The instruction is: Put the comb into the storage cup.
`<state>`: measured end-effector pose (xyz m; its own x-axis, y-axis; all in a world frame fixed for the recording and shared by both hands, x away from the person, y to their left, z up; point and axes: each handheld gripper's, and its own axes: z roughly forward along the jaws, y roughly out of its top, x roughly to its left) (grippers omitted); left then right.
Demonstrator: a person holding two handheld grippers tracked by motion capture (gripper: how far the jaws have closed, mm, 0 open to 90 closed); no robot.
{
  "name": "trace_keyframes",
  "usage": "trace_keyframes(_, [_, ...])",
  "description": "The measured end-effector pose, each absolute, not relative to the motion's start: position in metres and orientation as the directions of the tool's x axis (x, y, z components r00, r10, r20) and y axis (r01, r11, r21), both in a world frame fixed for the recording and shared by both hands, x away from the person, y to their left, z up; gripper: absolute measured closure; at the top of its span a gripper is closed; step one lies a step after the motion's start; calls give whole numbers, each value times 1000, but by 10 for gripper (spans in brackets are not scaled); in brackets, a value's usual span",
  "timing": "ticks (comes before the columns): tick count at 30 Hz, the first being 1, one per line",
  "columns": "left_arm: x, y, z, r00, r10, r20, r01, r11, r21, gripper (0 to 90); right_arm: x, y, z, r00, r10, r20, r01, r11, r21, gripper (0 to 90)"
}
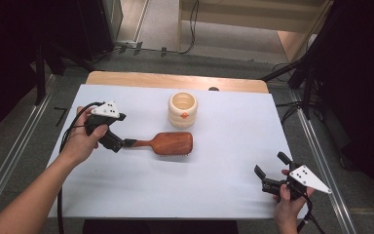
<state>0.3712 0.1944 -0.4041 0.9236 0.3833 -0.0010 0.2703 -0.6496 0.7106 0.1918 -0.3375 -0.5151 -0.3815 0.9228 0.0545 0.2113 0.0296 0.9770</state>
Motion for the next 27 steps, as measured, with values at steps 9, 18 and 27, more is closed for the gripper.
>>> trace_keyframes(9, [381, 187, -405, 944, 331, 10, 238, -699, 674, 15, 192, -338, -515, -382, 923, 56, 211, 28, 977, 0])
trace_keyframes(18, [387, 174, -406, 952, 306, 3, 234, -734, 637, 40, 192, -337, -515, -382, 923, 56, 211, 28, 977, 0])
trace_keyframes(27, [390, 162, -412, 961, 278, 0, 221, -767, 603, 46, 192, -337, -515, -382, 923, 55, 212, 30, 977, 0])
